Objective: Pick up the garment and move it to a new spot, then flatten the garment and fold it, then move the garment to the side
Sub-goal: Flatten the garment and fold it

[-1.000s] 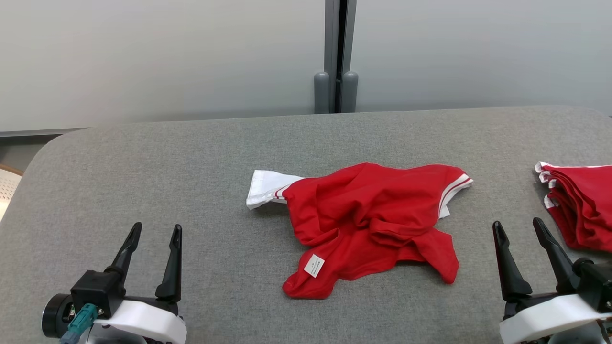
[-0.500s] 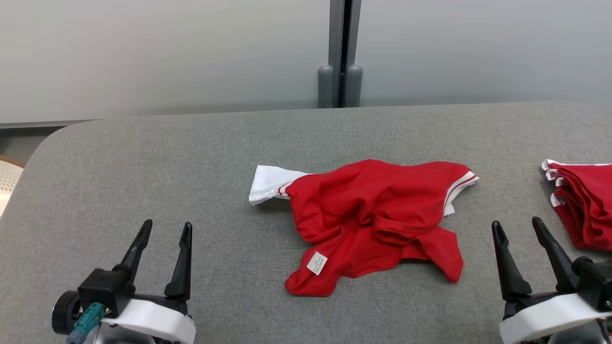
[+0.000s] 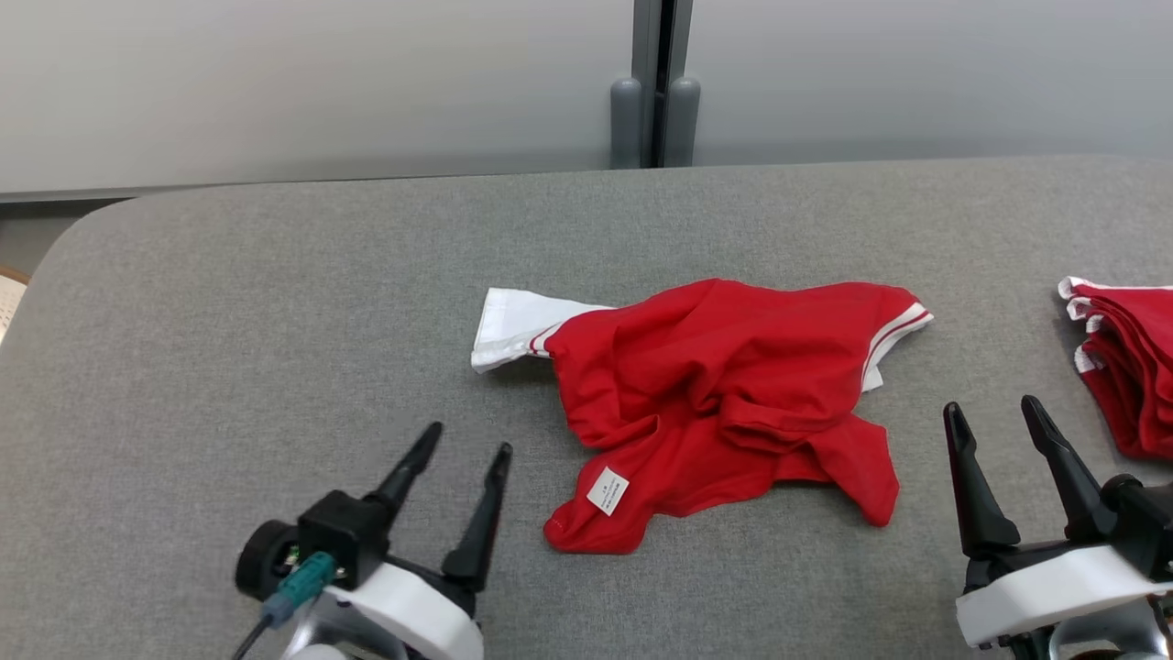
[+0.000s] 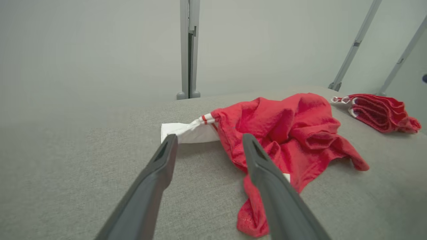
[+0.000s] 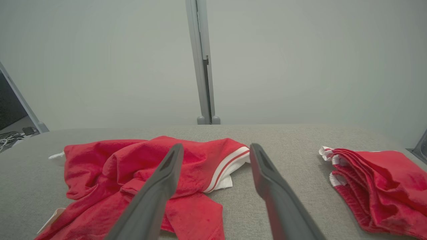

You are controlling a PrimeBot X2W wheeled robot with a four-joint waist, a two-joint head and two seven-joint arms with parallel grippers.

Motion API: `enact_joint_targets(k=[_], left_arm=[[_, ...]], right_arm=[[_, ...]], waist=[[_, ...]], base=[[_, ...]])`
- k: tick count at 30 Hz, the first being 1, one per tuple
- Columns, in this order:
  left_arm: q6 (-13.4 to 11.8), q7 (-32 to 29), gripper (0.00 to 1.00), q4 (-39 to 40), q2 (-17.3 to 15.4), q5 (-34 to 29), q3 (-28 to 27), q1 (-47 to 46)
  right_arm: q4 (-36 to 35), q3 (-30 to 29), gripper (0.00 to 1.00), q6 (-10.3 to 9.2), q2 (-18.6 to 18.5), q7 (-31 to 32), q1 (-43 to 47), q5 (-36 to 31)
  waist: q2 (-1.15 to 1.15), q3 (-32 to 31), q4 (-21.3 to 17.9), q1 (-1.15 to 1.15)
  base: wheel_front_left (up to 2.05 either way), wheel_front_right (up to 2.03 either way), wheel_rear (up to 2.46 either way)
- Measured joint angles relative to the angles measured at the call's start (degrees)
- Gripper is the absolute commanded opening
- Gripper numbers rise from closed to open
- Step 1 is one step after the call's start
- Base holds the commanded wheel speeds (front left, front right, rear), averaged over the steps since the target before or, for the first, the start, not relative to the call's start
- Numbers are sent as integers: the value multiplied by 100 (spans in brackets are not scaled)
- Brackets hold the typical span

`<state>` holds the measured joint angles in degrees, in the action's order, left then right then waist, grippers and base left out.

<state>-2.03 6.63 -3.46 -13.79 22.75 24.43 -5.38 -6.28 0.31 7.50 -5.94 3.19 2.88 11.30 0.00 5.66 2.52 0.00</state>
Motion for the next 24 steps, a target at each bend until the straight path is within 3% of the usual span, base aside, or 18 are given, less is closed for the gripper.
enact_joint_targets(k=[6,13,16,24], left_arm=[[403,-219,100,-689,344,-1,588,-327],[601,-626,100,-1536,522,73,867,-589],[625,-598,0,-1724,501,146,835,-700],[438,-332,0,-1421,215,219,469,-718]], right_arm=[[20,68,100,0,22,-31,-186,24],[73,77,100,0,47,-172,-332,55],[135,59,100,0,82,-220,-376,65],[212,-156,100,0,123,-314,-389,121]], waist=[[0,362,-92,0],[0,711,-274,0],[0,808,-333,0],[0,834,-205,0]], base=[[0,0,0],[0,0,0],[0,0,0],[0,0,0]])
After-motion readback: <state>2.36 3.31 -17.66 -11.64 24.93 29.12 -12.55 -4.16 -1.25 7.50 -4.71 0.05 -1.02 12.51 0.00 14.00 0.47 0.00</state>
